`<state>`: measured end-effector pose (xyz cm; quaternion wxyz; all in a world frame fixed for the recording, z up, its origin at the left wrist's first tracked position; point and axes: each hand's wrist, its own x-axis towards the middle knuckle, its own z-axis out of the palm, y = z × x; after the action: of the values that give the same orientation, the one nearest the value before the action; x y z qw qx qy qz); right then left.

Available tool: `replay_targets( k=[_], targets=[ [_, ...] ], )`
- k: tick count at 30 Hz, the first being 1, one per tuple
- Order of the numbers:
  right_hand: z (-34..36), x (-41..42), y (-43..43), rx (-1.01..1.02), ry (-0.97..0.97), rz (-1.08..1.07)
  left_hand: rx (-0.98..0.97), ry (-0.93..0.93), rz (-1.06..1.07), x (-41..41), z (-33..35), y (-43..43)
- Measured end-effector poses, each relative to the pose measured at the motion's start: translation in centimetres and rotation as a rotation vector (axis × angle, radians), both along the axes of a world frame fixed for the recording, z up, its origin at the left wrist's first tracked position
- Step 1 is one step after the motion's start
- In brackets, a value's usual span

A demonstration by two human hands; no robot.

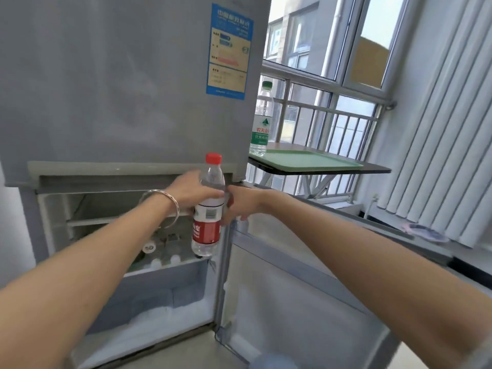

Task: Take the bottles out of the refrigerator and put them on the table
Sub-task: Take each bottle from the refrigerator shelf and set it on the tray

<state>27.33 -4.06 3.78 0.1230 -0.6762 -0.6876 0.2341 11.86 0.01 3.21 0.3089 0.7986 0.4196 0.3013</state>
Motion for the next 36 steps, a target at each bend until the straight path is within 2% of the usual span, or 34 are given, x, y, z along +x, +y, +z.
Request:
replay_targets(
  k=[2,6,9,12,18,26,32,36],
  targets=[
    [0.1,0.7,-0.9,-0.051,0.113,-0.014,0.005,-0.058,-0.015,1.3,2.2,-1.0],
    [2.6,3.0,-2.1,0.124,0.414,-0.012,0.166,-0.149,-0.013,4.2,6.6,-2.1],
    [5.6,5.3,-3.2,0.273,0.454,-0.026,0.241,-0.289,-0.017,6.2,9.1,-2.3],
    [8.0,8.2,-3.4,0.435,0.468,-0.156,0.185,-0.393,-0.042,8.5,10.4,-2.1],
    [9.9,14.1,-1.1,0.69,0.557,-0.281,0.178,-0.382,-0.106,15.2,10.2,-0.7],
    [7.8,20.1,6.7,0.65,0.604,-0.39,0.126,-0.275,-0.18,23.5,8.8,3.9],
    [6.7,21.3,13.3,0.665,0.559,-0.415,0.071,-0.165,-0.108,26.3,8.2,8.6],
    [7.0,21.9,15.8,0.638,0.474,-0.431,0.103,-0.113,-0.061,27.5,8.1,10.8]
  ],
)
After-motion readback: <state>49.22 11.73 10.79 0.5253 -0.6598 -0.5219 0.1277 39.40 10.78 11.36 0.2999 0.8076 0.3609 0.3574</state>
